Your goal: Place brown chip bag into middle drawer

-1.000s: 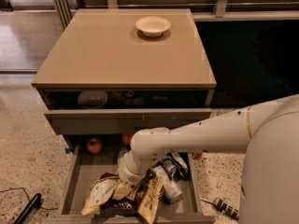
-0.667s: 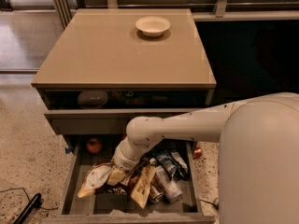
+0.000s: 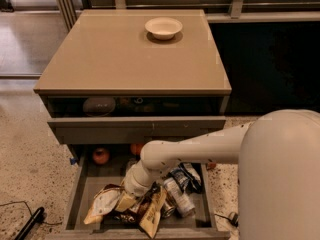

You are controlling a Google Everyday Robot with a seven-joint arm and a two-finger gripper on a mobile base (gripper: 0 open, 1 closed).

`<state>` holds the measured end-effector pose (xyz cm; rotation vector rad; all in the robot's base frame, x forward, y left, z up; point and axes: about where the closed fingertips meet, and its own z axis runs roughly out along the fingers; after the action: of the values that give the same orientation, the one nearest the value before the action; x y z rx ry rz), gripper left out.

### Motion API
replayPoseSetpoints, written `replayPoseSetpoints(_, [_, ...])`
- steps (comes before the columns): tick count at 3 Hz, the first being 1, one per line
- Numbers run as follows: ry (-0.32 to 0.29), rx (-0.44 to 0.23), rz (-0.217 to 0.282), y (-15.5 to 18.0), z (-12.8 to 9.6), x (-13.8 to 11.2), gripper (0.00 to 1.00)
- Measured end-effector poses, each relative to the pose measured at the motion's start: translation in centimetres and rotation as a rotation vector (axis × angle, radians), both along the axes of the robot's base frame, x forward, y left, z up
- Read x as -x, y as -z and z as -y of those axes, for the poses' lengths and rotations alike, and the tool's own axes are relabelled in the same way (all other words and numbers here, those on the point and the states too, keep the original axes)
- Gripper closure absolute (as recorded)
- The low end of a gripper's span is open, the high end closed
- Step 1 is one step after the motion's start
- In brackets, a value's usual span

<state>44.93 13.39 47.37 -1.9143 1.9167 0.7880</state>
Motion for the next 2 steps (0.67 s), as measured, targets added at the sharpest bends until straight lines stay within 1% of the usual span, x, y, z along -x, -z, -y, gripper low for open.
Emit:
replayPoseSetpoints(1, [0.013, 0.017, -0.045, 4.32, -0.20, -1.44, 1.00])
replayPoseSetpoints(2, [0.013, 0.017, -0.045, 4.32, -0.20, -1.44, 0.99])
